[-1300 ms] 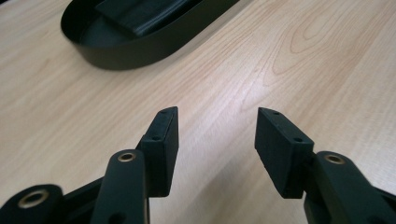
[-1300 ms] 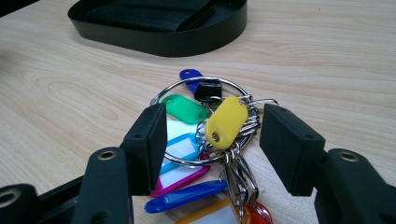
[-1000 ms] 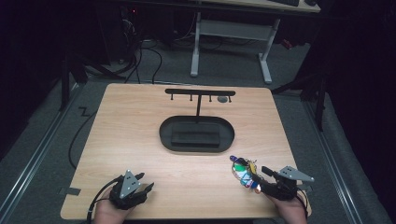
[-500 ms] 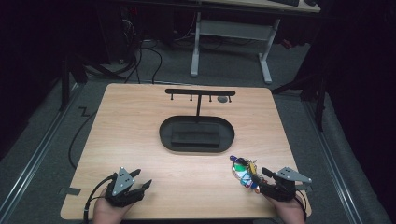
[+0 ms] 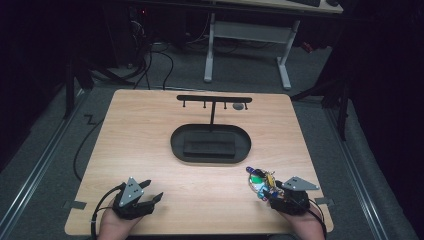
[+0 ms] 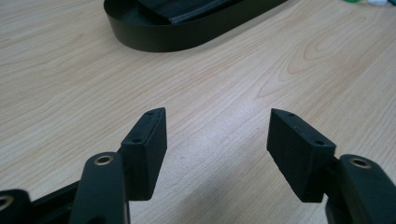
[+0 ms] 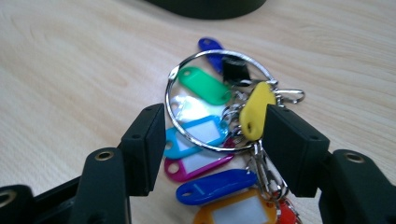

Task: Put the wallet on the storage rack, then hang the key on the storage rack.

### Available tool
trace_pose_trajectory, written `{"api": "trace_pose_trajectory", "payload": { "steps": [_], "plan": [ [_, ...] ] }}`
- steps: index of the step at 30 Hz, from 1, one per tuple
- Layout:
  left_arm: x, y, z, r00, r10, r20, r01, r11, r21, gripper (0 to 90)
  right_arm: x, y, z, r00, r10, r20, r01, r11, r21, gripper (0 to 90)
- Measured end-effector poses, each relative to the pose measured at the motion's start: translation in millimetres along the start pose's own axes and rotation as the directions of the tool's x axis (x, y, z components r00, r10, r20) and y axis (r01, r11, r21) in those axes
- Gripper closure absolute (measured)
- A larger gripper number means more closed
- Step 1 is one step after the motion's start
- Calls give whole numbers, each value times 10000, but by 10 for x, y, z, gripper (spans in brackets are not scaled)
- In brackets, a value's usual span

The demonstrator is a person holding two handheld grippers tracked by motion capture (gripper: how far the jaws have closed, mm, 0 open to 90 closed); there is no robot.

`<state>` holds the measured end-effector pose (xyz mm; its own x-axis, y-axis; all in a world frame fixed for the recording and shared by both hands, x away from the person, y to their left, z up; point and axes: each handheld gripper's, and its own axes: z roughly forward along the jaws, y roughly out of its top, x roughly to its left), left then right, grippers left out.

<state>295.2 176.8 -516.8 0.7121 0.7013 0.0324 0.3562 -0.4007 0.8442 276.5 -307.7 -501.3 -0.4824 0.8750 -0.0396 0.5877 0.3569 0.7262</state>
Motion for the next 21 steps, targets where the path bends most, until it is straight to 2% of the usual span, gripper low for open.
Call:
{"api": "trace_pose_trajectory", "payload": {
  "steps": [3,6,10,12,14,17,21],
  "plan": [
    [-2,-9,7,9996,42,278,-38,9999,-163,387,66,79,17,9982,-604,37,600,9956,718,406],
    [-33,15,13,9984,421,371,-410,9987,-292,383,106,163,50,9944,-1055,47,1037,9840,1447,404],
    [-51,44,30,9974,480,530,-456,9979,-462,378,142,265,112,9934,-1128,-192,1143,9699,2152,401],
    [-57,51,43,9959,666,615,-632,9965,-553,380,152,315,155,9935,-1077,-356,1132,9624,2471,391],
    [-60,71,56,9945,828,638,-788,9949,-622,383,163,370,198,9929,-1065,-532,1174,9500,2894,378],
    [-51,89,66,9954,672,689,-623,9955,-713,379,182,453,234,9919,-1125,-589,1257,9360,3287,372],
    [-8,69,67,9969,472,630,-439,9976,-535,376,187,541,276,9905,-1137,-776,1345,9202,3676,371]
  ]
}}
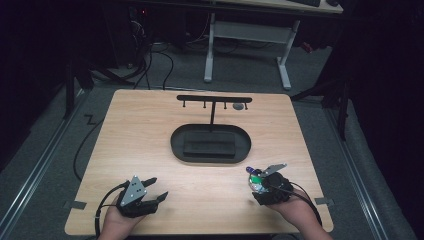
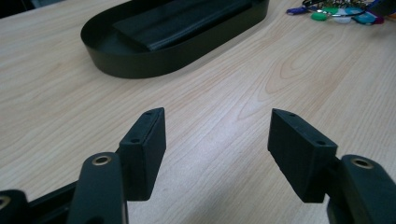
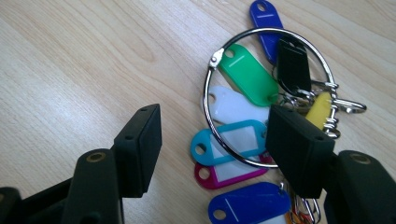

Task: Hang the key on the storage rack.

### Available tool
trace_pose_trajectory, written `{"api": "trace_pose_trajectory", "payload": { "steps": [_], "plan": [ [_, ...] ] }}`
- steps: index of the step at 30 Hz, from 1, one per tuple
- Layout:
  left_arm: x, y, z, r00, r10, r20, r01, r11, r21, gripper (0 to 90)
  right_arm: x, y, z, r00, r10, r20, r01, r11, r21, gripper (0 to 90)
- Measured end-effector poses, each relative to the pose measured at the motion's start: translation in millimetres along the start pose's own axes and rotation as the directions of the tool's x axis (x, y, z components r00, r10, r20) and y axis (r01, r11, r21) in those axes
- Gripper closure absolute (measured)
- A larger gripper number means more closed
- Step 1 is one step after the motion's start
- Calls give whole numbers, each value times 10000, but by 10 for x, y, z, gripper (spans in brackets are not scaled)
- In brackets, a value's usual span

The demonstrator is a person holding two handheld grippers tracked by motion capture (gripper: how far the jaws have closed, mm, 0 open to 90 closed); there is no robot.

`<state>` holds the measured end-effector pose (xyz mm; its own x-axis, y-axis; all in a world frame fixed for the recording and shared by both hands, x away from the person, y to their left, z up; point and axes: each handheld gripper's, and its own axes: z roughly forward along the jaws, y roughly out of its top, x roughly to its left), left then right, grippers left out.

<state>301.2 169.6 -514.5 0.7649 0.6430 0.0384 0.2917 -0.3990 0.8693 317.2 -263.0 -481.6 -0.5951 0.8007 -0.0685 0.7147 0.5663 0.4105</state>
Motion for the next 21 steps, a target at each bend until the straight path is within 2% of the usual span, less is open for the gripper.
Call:
{"api": "trace_pose_trajectory", "payload": {
  "steps": [6,8,12,16,19,21],
  "plan": [
    [50,-43,-1,9998,-155,-144,157,9998,105,381,16,156,-15,9990,-345,-294,356,9987,374,376],
    [43,-43,-4,9997,-16,-233,20,9998,178,380,22,199,-20,9985,-488,-248,503,9967,635,381],
    [29,-73,-43,9992,-235,-328,238,9997,94,379,32,253,-23,9981,-591,-164,605,9929,1028,408],
    [-14,-98,-79,9983,239,-525,-220,9991,365,371,64,274,1,9963,-840,-203,859,9878,1302,430],
    [-4,-112,-123,9984,-42,-561,55,9997,233,371,74,309,29,9955,-918,-213,941,9828,1590,445],
    [-8,-122,-153,9980,-2,-625,17,9997,235,372,66,343,43,9947,-985,-285,1019,9800,1707,465]
  ]
}}
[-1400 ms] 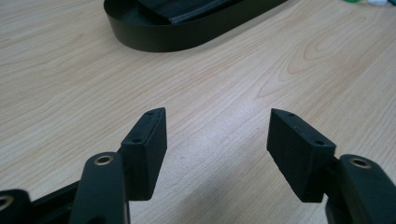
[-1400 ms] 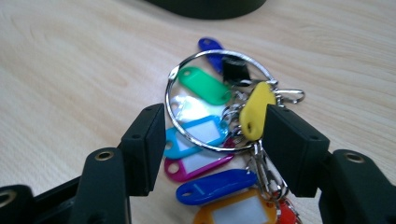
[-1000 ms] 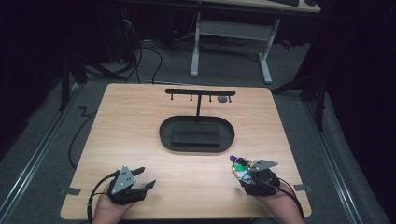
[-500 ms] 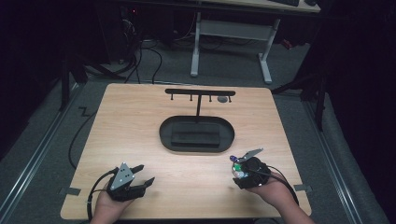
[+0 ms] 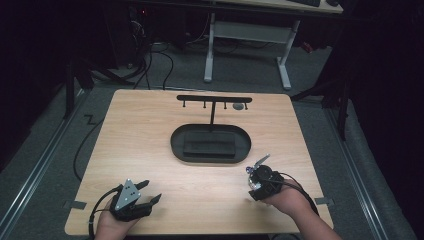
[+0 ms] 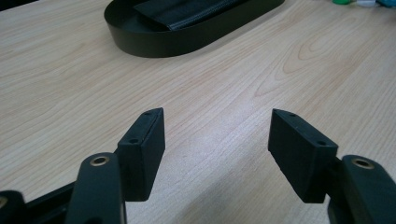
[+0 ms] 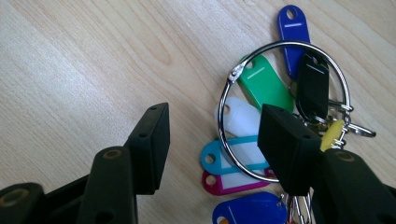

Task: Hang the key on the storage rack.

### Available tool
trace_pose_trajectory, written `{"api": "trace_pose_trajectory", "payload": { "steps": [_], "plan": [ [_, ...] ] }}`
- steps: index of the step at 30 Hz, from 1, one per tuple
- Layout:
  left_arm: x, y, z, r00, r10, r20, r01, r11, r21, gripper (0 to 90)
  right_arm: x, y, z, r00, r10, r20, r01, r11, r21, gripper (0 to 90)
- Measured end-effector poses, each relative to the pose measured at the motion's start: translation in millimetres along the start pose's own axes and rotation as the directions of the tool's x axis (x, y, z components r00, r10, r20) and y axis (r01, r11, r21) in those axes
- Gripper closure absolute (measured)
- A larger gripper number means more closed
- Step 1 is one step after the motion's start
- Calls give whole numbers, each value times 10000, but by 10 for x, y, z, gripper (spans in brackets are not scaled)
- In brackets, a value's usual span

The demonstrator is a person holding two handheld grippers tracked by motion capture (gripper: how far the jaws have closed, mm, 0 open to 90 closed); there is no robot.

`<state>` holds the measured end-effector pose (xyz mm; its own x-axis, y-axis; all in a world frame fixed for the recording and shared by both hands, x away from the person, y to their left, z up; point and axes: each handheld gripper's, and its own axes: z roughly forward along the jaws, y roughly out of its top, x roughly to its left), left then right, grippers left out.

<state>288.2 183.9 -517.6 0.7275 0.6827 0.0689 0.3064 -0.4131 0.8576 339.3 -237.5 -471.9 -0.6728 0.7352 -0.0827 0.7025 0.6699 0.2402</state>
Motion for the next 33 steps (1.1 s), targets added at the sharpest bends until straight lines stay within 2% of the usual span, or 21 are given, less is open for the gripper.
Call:
{"api": "trace_pose_trajectory", "payload": {
  "steps": [3,4,6,9,11,14,16,19,21,27,33],
  "plan": [
    [-4,-11,-30,10000,-30,-88,29,9999,-145,381,-13,53,24,9997,-102,-213,110,9993,355,520],
    [-1,-13,-32,9999,-109,-69,107,9998,-176,381,-22,73,40,9993,-188,-327,205,9986,498,532],
    [-2,-19,-28,10000,-20,-92,19,10000,-85,381,-36,135,80,9982,-481,-363,509,9952,832,558],
    [-5,-39,-25,9999,31,-107,-31,10000,24,380,-64,202,123,9976,-412,-548,474,9920,1173,609],
    [-9,-44,-36,9999,70,-140,-70,10000,-4,380,-87,228,161,9976,-477,-505,547,9875,1478,633],
    [-13,-41,-50,9998,117,-180,-117,9999,-42,381,-140,248,203,9989,-179,-435,249,9861,1642,665],
    [-18,-42,-47,9997,168,-177,-168,9999,-34,381,-159,257,214,9986,-264,-458,337,9855,1663,684],
    [-22,-41,-35,9997,187,-161,-187,9998,10,381,-159,270,214,9986,28,-527,62,9856,1691,701],
    [-22,-38,-29,9996,237,-128,-237,9997,37,380,-160,278,220,9985,-255,-480,334,9846,1714,715],
    [-34,-35,-12,9995,316,-99,-315,9995,85,380,-82,311,231,9974,-715,-58,713,9801,1854,782],
    [-30,-38,-8,9994,340,-80,-339,9994,122,381,-51,319,223,9977,-677,-62,676,9788,1933,871]
  ]
}}
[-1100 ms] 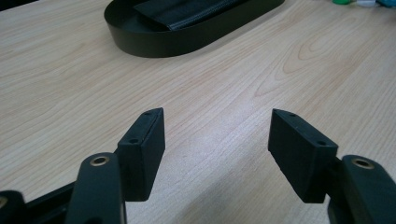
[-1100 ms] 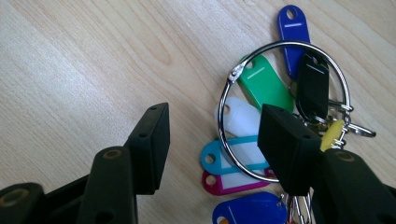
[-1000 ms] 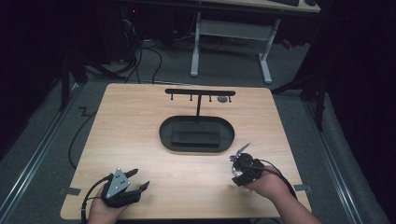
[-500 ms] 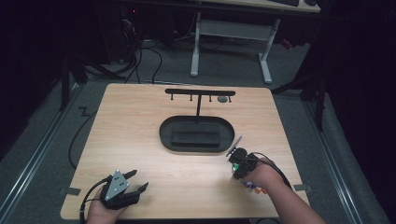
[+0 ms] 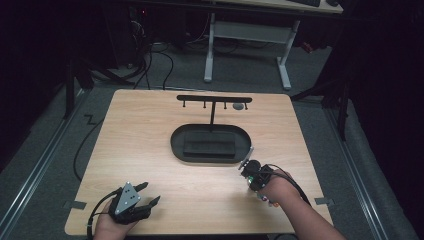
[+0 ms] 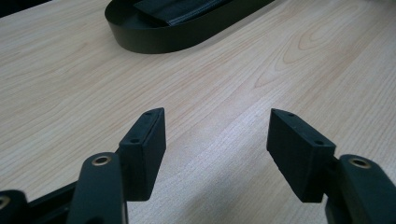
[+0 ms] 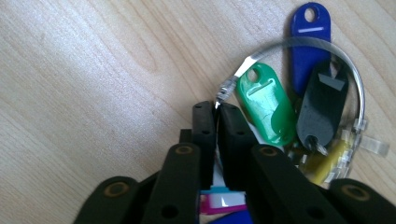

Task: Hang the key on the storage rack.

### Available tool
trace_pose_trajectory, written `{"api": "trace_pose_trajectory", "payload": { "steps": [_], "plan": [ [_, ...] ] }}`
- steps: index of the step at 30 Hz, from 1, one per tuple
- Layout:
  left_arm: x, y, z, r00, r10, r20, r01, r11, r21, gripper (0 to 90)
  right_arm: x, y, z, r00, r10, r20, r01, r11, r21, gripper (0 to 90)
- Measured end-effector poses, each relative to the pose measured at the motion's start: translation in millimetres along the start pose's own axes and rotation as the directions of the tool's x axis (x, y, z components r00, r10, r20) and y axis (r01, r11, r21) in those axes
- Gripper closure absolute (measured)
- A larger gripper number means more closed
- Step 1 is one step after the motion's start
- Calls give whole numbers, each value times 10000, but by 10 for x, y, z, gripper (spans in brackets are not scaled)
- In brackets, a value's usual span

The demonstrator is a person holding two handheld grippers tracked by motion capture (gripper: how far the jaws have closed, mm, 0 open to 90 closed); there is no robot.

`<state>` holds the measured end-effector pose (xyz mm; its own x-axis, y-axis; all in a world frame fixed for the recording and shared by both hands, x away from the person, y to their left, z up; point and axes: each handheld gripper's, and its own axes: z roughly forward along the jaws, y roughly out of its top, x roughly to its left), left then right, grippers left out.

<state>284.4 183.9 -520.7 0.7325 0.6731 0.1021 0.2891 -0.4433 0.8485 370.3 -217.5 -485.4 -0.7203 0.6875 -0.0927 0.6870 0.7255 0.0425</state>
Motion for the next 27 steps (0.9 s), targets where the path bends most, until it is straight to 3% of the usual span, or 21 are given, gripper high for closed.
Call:
{"api": "trace_pose_trajectory", "payload": {
  "steps": [6,17,27],
  "plan": [
    [12,-8,-2,10000,-19,-5,19,10000,-16,381,8,-15,-143,9995,-285,137,286,9996,-56,874],
    [23,-22,14,10000,0,18,0,10000,99,380,-94,-126,-824,9948,-457,906,539,9945,-903,880],
    [17,-22,17,10000,20,16,-20,10000,80,380,-96,-188,-1297,9953,-562,788,654,9907,-1197,883]
  ]
}}
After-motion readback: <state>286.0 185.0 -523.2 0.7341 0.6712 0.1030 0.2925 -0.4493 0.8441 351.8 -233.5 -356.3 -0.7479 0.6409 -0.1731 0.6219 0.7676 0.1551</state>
